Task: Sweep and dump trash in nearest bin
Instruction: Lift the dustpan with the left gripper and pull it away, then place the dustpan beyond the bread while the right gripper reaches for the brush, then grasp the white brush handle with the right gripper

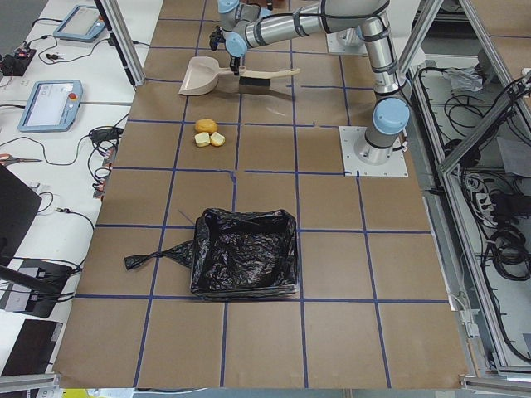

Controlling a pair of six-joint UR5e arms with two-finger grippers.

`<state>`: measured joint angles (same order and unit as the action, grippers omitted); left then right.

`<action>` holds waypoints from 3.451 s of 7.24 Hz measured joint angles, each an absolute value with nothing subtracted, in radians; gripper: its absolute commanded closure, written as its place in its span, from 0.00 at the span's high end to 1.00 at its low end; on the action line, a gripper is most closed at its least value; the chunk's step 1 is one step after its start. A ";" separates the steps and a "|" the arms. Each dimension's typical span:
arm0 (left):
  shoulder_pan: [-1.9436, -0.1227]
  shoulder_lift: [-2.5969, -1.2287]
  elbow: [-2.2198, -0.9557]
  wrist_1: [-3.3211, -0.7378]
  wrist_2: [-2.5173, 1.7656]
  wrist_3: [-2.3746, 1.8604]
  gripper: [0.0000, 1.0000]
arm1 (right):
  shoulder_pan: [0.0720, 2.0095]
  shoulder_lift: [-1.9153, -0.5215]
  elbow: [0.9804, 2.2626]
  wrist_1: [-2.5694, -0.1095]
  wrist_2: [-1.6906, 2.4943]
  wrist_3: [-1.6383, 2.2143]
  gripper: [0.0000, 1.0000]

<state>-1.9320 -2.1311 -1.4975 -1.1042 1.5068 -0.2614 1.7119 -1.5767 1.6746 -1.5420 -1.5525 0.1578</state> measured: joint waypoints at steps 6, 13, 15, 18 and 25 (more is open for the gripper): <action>-1.843 -2.056 -1.471 -1.123 1.527 -0.268 0.01 | 1.712 -1.574 1.672 -1.553 -1.549 0.160 1.00; -1.433 -1.838 -1.499 -1.331 1.621 0.133 0.00 | 1.898 -1.494 1.677 -1.682 -1.548 0.386 0.98; -1.319 -1.817 -1.501 -1.350 1.623 0.292 0.00 | 1.989 -1.453 1.684 -1.741 -1.553 0.545 0.98; -1.207 -1.808 -1.502 -1.350 1.624 0.454 0.00 | 2.143 -1.392 1.773 -1.905 -1.598 0.748 0.99; -1.155 -1.827 -1.505 -1.337 1.671 0.631 0.00 | 2.181 -1.394 1.986 -2.116 -1.647 0.813 1.00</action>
